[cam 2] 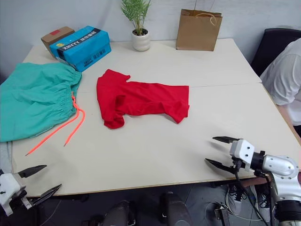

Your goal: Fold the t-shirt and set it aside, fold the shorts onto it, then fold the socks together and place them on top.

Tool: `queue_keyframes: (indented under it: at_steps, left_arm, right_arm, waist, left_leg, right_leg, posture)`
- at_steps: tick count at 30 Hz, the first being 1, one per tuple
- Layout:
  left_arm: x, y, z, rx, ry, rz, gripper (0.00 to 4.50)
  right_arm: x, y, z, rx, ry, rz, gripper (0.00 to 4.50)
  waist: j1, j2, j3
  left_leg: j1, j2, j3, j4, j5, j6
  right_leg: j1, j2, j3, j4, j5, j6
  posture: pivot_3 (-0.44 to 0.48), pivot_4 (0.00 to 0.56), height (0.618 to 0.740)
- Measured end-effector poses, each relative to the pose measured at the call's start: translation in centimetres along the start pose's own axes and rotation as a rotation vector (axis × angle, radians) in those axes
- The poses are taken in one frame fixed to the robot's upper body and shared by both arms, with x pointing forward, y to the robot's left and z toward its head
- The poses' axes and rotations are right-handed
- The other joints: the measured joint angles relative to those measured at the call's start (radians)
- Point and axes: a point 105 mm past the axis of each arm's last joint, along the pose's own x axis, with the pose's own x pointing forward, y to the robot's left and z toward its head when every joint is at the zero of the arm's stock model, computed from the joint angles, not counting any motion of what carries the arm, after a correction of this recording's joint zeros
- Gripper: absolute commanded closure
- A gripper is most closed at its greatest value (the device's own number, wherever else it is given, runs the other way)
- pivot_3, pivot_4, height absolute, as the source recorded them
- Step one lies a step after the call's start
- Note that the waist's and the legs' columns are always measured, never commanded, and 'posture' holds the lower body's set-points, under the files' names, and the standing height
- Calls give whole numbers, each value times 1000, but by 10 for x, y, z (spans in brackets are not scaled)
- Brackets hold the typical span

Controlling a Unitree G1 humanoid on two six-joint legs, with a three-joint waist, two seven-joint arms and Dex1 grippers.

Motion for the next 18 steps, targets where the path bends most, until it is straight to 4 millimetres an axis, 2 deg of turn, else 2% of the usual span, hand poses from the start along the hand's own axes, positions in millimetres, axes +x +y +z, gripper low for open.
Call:
queue_keyframes:
  at_steps: [7,13,18]
  left_arm:
    - [8,-8,15,-11,-42,-74,23]
    - [15,-3,30,-47,-84,-118,23]
    - [26,6,53,-109,-189,-122,23]
  right_arm:
    - [1,-2,1,6,-3,-10,0]
    - [8,-1,3,26,-21,-18,0]
    - [19,-8,22,69,-68,-69,0]
  waist:
    - [0,0,0]
    - [-1,1,0]
    - [1,1,-1]
  left_leg:
    - [0,0,0,0,-1,0]
    - [1,0,0,0,-1,0]
    - [1,1,0,1,-1,-1]
  right_leg:
    - [0,0,0,0,0,0]
    - [1,0,0,1,0,0]
    - [1,0,0,2,0,0]
  posture:
    - [0,150,740]
    - [0,150,740]
    - [0,150,740]
